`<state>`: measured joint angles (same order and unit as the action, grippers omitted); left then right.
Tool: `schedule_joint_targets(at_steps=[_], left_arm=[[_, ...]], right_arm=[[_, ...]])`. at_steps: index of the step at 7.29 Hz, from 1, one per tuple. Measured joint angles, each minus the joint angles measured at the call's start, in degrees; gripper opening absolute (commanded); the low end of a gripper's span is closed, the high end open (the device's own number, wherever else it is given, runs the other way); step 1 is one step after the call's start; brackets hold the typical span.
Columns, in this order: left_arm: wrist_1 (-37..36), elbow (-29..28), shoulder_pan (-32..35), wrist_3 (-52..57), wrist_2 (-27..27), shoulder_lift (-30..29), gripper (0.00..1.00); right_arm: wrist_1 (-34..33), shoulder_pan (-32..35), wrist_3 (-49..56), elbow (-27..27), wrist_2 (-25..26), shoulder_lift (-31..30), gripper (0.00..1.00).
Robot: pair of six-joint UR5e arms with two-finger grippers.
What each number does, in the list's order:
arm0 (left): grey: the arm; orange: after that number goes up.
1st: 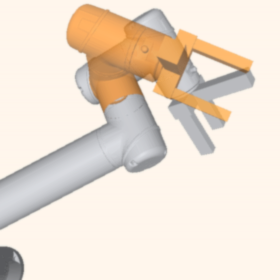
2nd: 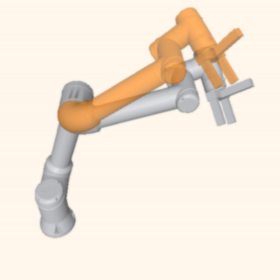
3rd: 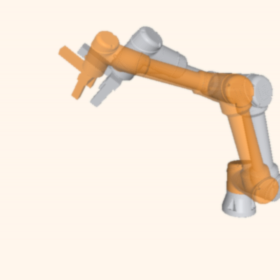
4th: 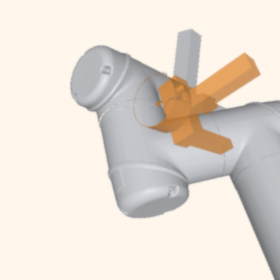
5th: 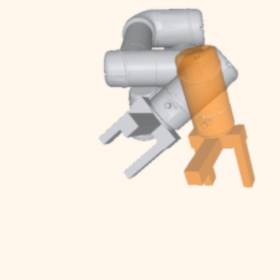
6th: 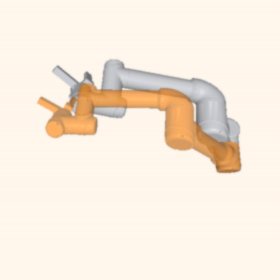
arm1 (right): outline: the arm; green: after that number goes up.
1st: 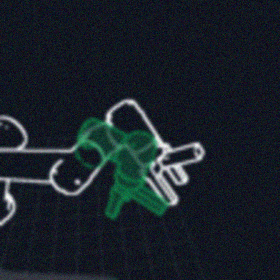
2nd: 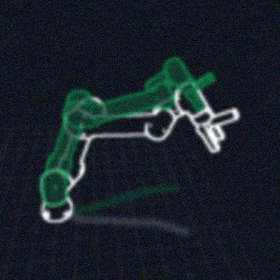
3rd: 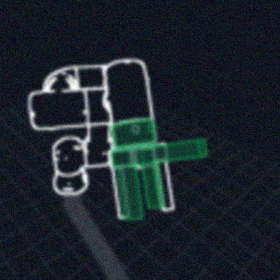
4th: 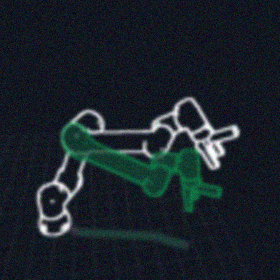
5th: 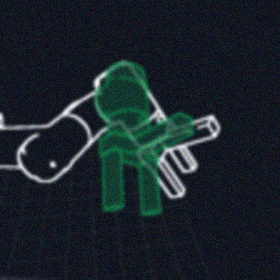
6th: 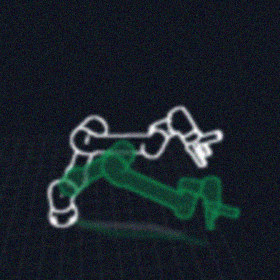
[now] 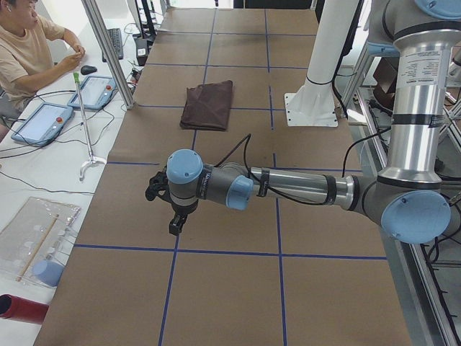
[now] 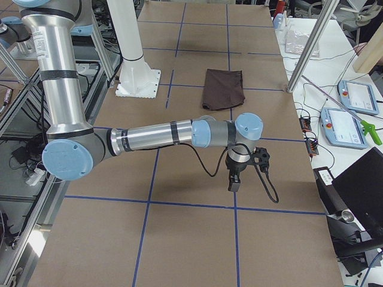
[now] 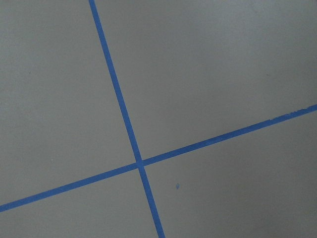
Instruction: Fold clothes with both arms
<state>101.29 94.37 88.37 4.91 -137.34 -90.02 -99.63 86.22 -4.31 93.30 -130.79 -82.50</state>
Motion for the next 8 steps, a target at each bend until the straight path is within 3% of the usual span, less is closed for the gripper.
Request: schedule_joint_targets(at_steps=[3,8], left_arm=[[-0.74,-1.38,-0.12,0.08,1.21,1.21,1.0],[-8.15,2.41,-0.07,0.1,1.29,1.54,1.0]], right_arm=[[-0.35,0.0,0.08,-0.27,-1.23,-0.39,1.0],[0.1,-0.13,0.09,-0.1,-2.66,-1.97,1.0]])
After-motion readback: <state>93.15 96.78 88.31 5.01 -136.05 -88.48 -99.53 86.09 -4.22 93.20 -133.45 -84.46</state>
